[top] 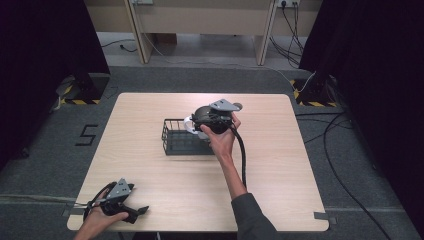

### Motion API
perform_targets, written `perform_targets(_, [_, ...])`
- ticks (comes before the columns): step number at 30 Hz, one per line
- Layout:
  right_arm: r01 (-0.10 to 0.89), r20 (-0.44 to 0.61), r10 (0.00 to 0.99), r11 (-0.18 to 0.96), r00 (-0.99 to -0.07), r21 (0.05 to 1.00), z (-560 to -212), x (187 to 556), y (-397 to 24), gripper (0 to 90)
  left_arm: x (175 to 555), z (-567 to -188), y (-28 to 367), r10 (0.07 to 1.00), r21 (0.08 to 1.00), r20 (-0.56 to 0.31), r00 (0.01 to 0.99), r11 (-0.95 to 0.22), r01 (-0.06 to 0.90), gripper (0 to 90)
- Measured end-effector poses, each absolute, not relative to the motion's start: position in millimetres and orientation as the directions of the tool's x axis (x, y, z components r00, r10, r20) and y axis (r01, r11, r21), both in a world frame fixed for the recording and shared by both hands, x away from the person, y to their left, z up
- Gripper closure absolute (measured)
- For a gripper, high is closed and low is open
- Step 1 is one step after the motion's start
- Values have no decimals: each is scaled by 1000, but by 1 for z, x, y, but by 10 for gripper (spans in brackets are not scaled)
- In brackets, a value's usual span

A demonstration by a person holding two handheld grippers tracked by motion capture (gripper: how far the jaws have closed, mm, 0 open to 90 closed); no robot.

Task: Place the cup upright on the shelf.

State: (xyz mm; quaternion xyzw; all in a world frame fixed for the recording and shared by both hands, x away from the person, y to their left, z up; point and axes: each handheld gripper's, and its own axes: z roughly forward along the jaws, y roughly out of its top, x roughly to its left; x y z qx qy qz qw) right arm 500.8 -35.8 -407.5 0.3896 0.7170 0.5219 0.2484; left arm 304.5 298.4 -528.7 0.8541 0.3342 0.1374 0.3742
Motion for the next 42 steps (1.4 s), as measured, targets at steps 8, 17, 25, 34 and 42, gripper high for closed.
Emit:
perform_targets(8, [326,71,821,145,-567,934,-417,502,-38,63,305,-529,298,674,731,-16,739,-496,468,0])
perform_targets(17, [349,59,819,176,-570,921,-423,502,-39,60,304,-529,298,674,731,-16,738,-496,468,0])
perform_targets(25, [350,43,818,197,-574,916,-418,502,-42,58,305,-529,298,674,731,-15,739,-497,468,0])
perform_targets(34, [314,63,808,154,-586,937,-406,500,-46,123,304,-529,298,675,732,-17,738,-495,469,0])
perform_targets(42, [302,55,808,154,-586,941,-399,493,-53,154,304,-529,298,674,732,-16,738,-495,469,0])
